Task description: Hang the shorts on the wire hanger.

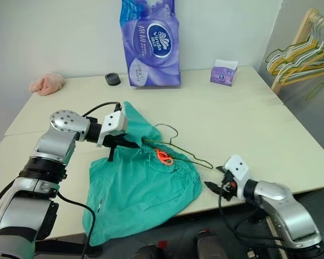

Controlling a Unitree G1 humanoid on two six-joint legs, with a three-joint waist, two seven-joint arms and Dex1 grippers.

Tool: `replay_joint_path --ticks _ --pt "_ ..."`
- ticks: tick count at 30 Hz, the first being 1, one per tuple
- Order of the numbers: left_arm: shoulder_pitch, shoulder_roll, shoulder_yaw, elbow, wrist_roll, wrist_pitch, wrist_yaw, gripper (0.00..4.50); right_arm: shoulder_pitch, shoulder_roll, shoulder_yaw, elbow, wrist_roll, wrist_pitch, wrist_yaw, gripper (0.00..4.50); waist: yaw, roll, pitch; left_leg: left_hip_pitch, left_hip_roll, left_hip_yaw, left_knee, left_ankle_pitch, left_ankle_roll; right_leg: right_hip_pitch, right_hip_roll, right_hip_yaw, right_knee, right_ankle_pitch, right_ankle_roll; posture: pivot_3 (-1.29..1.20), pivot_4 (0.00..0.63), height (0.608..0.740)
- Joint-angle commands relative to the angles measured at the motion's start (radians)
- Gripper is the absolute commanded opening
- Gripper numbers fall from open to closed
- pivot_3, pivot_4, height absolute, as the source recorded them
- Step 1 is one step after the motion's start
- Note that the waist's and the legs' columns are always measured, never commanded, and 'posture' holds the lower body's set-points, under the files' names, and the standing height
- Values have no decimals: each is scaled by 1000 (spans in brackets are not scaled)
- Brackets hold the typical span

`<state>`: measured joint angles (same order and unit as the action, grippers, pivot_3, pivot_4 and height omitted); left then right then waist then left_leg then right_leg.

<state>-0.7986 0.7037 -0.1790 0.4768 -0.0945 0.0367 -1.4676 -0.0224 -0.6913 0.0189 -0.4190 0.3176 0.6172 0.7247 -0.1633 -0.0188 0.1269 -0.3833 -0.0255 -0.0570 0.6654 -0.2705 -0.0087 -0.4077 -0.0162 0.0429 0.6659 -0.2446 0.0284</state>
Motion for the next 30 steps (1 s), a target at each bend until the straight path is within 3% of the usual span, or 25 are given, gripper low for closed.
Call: replay_joint_path --ticks 1,5,14,23,26,30 --pt "-5 16 32 -35 -22 3 10 0 -40 -42 -99 43 27 -16 29 3707 -1 0 0 0 0 0 0 0 0 0 0 0 0 0 0 -208 83 740" --pt "-7 9 34 -32 -25 3 19 0 -18 -29 -96 -43 144 86 69 4487 -2 0 0 0 1 -1 -1 0 0 0 0 0 0 0 0 -209 84 740" --pt "-8 -5 59 -52 -60 51 56 0 -20 174 9 -109 150 249 -162 4487 2 -1 -1 0 1 -2 0 0 0 0 0 1 0 0 0 -202 82 740" --pt "11 -26 97 -103 -111 127 108 0 -86 301 70 -79 138 280 -259 4487 0 -1 -1 0 1 -2 0 0 0 0 0 1 0 0 0 -192 82 740" --pt "28 -22 103 -130 -125 150 116 0 -99 330 57 -58 133 283 -292 3889 0 -1 -1 0 1 -3 0 0 0 0 0 1 1 0 0 -188 81 740" --pt "33 -19 125 -149 -152 189 133 0 -99 301 28 -33 130 270 -286 2503 1 -1 -1 0 1 -3 0 0 0 0 -1 1 0 0 0 -189 81 740"
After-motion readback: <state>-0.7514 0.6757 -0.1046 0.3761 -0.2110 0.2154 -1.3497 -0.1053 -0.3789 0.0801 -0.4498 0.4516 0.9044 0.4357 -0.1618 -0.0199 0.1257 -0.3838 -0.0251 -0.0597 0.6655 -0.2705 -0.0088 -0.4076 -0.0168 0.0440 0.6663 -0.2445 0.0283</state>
